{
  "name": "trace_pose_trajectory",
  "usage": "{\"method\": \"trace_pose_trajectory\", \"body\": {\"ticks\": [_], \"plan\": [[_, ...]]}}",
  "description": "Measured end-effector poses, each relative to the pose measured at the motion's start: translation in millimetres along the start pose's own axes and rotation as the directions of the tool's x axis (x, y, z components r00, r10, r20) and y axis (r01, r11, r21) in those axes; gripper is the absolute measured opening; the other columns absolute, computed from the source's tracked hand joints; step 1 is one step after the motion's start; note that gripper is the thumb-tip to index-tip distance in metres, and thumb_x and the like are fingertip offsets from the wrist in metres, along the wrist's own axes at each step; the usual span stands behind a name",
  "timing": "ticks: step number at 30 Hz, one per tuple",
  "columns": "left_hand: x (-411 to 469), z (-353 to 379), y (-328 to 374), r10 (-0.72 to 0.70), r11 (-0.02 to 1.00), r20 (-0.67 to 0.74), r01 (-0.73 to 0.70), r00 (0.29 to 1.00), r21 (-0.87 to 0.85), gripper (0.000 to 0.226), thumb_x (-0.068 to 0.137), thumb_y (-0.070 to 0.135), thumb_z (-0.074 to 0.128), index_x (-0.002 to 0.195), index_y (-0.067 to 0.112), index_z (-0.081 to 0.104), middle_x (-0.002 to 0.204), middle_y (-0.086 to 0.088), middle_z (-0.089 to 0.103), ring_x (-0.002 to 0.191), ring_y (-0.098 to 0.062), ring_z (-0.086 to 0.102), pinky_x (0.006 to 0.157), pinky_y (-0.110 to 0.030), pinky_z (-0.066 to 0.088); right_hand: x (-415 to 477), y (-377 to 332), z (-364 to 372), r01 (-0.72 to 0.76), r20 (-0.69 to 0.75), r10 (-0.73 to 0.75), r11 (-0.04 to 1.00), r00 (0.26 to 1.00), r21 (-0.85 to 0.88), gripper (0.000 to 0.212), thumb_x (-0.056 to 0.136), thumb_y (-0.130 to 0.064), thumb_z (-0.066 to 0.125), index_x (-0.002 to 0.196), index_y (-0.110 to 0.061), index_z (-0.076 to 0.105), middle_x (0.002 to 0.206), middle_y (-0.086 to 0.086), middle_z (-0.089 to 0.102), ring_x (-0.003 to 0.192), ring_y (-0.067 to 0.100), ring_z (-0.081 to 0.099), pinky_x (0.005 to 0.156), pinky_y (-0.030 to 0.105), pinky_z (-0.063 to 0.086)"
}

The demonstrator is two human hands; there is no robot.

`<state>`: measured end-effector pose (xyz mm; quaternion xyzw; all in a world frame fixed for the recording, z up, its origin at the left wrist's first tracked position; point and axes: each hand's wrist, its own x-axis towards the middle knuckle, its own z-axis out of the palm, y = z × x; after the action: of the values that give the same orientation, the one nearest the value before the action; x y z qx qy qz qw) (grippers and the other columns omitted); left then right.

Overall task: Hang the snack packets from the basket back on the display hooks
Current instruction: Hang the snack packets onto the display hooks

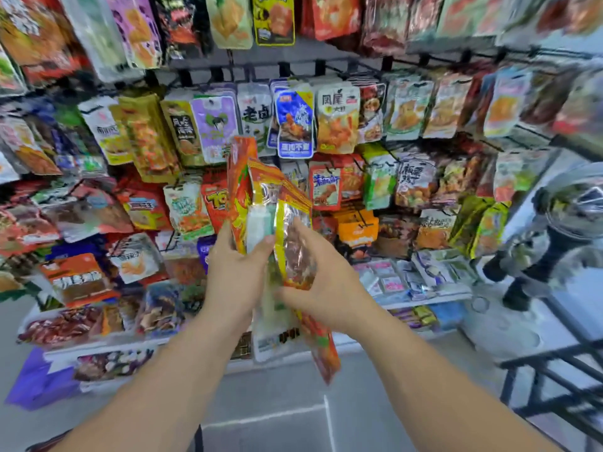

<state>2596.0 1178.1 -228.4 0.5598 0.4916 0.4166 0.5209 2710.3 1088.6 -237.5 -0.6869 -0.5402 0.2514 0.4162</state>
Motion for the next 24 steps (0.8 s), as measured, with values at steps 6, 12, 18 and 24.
{"method": "trace_pose_trajectory", "body": {"ticks": [6,12,18,24], "plan": [[-8.8,7.2,-10.0,0.016,1.0,0.066,-0.017,0.998,0.007,0.061,0.089,0.025,0.083,0.142,0.019,0.054,0.131,0.0,0.07,0.118,-0.023,0.068,0.098,-0.044,0.059,-7.9,14.5,-17.7,-0.117,0.031,0.112,0.94,0.993,0.321,0.084,0.095,0.013,0.047,0.152,-0.044,0.026,0.134,-0.036,0.038,0.114,-0.031,0.04,0.084,-0.003,0.041],[-10.5,20.9,-13.7,0.027,0.997,0.167,-0.039,0.985,0.069,0.05,0.092,0.024,0.079,0.137,0.034,0.06,0.12,0.01,0.074,0.107,-0.016,0.072,0.09,-0.047,0.062,-6.1,39.5,-11.6,-0.178,0.016,0.202,0.818,0.979,0.546,0.079,0.092,-0.019,0.078,0.154,-0.047,0.038,0.155,-0.005,0.048,0.143,0.01,0.045,0.109,0.032,0.047],[-5.4,20.4,-26.6,0.045,0.988,0.251,-0.08,0.967,0.132,0.04,0.097,0.017,0.074,0.115,0.048,0.055,0.105,0.024,0.067,0.093,0.008,0.068,0.067,-0.013,0.053,3.0,51.9,-26.2,-0.309,-0.012,0.336,0.877,0.942,0.367,0.092,0.087,-0.014,0.081,0.159,-0.04,0.03,0.132,0.002,0.063,0.097,0.002,0.066,0.076,0.023,0.051],[-3.7,23.2,-35.7,0.041,0.971,0.322,-0.113,0.946,0.209,0.039,0.097,0.019,0.073,0.12,0.046,0.056,0.104,0.024,0.069,0.092,0.001,0.068,0.082,-0.034,0.059,-6.6,64.0,-10.4,-0.39,0.009,0.399,0.889,0.917,0.24,0.088,0.084,-0.015,0.084,0.156,-0.038,0.039,0.09,-0.005,0.065,0.072,0.006,0.06,0.068,0.032,0.055]]}}
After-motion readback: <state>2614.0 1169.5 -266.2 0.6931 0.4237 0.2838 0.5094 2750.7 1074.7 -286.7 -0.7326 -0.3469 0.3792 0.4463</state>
